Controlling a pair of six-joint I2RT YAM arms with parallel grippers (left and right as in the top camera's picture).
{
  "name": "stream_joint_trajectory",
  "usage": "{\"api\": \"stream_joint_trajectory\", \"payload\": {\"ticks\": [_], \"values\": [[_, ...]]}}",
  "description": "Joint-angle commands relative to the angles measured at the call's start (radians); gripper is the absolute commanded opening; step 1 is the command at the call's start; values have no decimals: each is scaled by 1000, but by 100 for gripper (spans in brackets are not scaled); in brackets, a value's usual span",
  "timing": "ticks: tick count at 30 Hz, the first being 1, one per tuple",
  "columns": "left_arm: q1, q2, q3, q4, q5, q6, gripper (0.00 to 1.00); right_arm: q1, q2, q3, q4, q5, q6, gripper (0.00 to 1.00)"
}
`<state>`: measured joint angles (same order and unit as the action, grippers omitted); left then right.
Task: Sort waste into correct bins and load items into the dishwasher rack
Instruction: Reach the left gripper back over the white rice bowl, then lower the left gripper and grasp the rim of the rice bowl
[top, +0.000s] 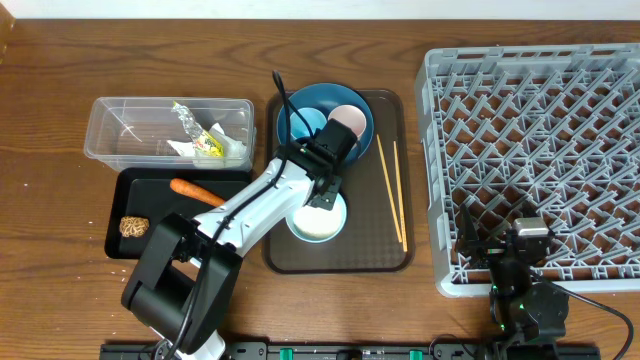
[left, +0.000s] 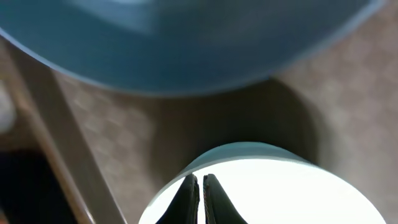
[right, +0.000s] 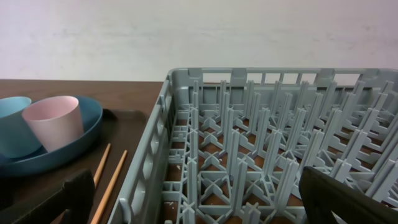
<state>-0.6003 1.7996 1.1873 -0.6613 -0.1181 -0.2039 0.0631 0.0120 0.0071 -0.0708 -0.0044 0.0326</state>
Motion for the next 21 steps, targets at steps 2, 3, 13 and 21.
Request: {"api": "stream_joint_trajectory", "payload": {"ticks": [2,3,13,21], "values": [[11,12,6,29,-102,17,6,-27,-5,-2,-4,0,-12,99],[15,13,6,37,-106,18,6,-27,-5,-2,-4,0,-12,99],[87,2,14,57,-108,25,6,-27,-4,-2,-4,0,-12,99],[89,-84,117,-49,-85,52,6,-27,-5,-2,-4,0,-12,99]]}}
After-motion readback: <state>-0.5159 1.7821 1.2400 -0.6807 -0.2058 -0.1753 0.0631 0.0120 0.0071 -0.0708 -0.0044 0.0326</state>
